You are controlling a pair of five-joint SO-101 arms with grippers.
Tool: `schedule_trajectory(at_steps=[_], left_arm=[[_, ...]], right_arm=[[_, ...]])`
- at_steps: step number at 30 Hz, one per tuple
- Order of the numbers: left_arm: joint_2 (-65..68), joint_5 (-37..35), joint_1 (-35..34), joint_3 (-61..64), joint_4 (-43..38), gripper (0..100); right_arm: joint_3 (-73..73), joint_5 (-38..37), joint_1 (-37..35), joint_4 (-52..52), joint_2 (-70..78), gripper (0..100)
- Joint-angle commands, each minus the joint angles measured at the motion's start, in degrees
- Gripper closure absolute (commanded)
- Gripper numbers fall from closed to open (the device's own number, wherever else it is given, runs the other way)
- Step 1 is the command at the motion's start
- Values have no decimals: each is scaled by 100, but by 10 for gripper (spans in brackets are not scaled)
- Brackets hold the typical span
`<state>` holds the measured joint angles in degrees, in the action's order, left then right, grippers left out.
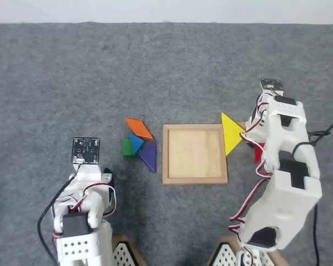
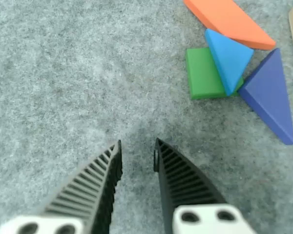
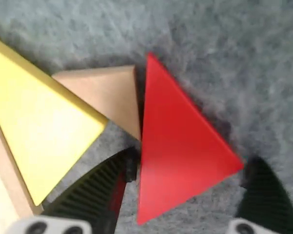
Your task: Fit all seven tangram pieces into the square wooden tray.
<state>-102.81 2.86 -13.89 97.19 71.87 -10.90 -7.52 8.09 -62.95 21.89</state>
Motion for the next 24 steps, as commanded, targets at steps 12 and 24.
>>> schedule_trajectory(at_steps=[12, 24], left_arm=[[-132, -62, -9, -66, 35, 900], [-132, -62, -9, -66, 35, 900]], right_arm=[[211, 9, -84, 382, -57, 724], [-563, 79, -567, 295, -1464, 725]])
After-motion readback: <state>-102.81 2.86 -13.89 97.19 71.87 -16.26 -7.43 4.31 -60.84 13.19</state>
